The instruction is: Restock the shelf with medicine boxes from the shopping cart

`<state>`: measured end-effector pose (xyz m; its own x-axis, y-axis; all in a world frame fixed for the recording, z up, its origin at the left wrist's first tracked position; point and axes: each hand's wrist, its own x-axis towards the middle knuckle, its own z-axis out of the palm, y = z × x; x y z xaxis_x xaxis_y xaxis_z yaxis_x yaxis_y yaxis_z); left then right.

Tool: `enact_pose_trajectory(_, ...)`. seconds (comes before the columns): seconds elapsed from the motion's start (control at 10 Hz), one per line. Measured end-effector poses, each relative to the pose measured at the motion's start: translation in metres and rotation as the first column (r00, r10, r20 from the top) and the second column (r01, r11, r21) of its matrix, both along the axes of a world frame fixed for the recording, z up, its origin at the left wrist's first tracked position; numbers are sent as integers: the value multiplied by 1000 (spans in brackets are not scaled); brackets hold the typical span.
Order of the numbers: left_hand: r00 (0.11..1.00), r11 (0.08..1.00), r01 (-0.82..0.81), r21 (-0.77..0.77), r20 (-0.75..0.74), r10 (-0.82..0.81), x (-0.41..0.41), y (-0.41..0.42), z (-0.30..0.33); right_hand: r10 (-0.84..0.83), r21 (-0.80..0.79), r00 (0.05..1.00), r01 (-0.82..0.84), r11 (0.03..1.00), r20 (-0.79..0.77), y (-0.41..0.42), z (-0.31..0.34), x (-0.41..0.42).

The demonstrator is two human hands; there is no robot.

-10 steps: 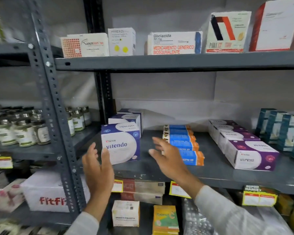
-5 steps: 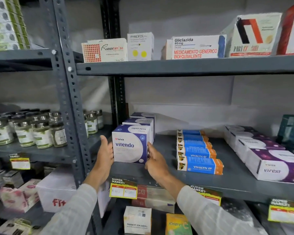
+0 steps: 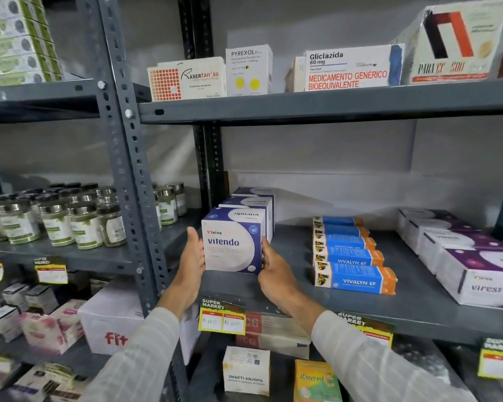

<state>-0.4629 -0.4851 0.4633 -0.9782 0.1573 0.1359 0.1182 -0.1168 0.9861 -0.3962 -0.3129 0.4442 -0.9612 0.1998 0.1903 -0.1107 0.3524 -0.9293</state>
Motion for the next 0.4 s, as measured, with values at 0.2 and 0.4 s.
enact_pose_trajectory(0.2,1000,1000,-1,-8,-9,1,-2,3,0,11,70,1000,-10,997,-25,-6,2,10)
enact_pose_trajectory(0.4,925,932,-363,26,-110,363,21,10,10,28,-5,989,-30,1000,-147,13,28,44)
